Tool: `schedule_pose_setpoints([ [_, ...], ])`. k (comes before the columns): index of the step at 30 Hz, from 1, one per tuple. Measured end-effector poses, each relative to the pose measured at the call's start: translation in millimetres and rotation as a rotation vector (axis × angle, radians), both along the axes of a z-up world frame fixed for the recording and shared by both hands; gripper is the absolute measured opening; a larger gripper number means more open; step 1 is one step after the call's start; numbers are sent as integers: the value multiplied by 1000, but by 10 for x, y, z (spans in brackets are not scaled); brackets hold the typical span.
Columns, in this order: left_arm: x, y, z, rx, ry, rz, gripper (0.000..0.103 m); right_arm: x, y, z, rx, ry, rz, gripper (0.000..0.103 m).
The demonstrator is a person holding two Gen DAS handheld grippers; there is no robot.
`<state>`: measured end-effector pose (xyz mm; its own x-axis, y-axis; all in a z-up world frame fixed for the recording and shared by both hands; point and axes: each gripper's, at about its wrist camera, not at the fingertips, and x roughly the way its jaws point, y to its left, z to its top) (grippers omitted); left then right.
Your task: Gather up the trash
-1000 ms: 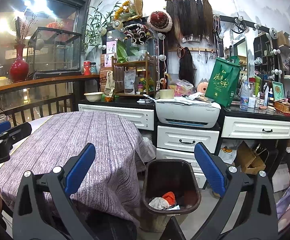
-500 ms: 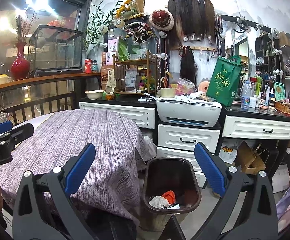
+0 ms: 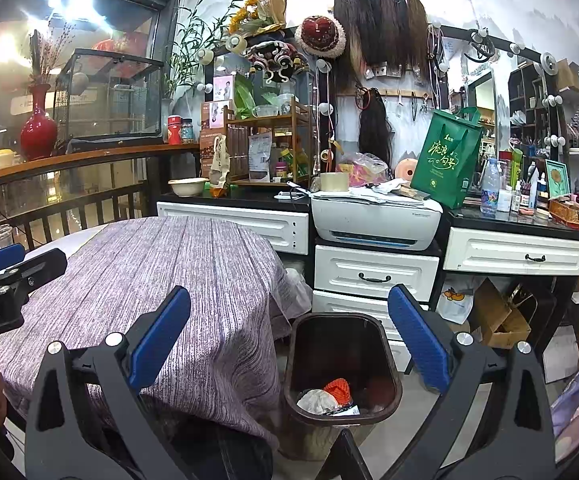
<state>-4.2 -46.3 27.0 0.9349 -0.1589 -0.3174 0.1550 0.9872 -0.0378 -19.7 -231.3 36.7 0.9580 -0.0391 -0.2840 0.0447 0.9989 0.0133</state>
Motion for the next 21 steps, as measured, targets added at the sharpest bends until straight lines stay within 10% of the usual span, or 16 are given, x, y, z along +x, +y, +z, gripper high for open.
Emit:
schedule_pose_setpoints([
  [21,26,1,-24,10,10,-8,97,4,1,-17,1,3,1,97],
])
